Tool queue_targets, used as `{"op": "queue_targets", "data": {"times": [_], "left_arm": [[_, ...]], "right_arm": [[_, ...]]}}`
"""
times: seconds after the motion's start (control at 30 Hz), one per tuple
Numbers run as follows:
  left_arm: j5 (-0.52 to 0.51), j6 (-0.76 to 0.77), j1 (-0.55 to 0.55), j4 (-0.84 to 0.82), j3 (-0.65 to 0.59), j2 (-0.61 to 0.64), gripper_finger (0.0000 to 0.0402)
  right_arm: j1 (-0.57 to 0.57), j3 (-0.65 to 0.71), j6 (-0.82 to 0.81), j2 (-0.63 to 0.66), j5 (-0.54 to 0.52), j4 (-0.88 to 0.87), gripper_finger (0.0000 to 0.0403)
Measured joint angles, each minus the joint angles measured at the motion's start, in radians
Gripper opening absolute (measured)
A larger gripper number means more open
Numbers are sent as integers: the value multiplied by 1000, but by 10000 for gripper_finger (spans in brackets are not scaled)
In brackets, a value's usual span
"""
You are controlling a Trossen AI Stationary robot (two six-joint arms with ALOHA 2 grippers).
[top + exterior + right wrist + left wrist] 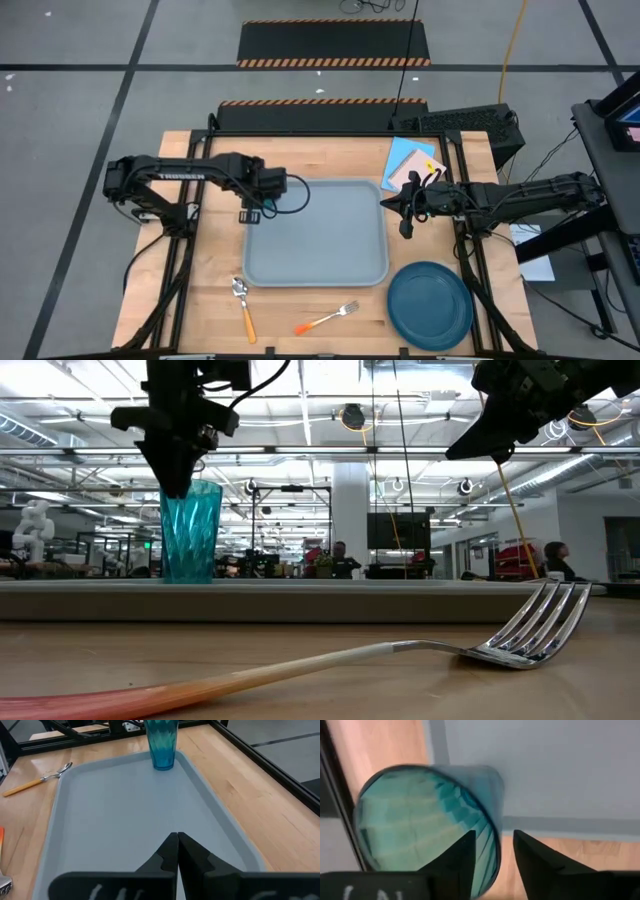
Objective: Pick and place plate/cup/fork/spoon on tray
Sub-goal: Put the blue plate at the bottom right of the blue cup on the gray serving tray
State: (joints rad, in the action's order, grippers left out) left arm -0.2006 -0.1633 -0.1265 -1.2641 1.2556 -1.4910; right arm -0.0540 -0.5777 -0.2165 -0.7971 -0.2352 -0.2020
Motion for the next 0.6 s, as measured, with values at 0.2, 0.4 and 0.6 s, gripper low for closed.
{"op": "queue_targets", "data": {"times": [0.2,0.4,0.6], "left_arm": [[-64,62,33,-47,70,0,156],[-119,114,84,-77,190,0,157],[-122,270,195,-70,265,2,157]], "right_arm": [[0,0,0,0,0,2,0],[0,0,-25,0,0,15,0],[-12,0,-137,0,2,26,0]]}}
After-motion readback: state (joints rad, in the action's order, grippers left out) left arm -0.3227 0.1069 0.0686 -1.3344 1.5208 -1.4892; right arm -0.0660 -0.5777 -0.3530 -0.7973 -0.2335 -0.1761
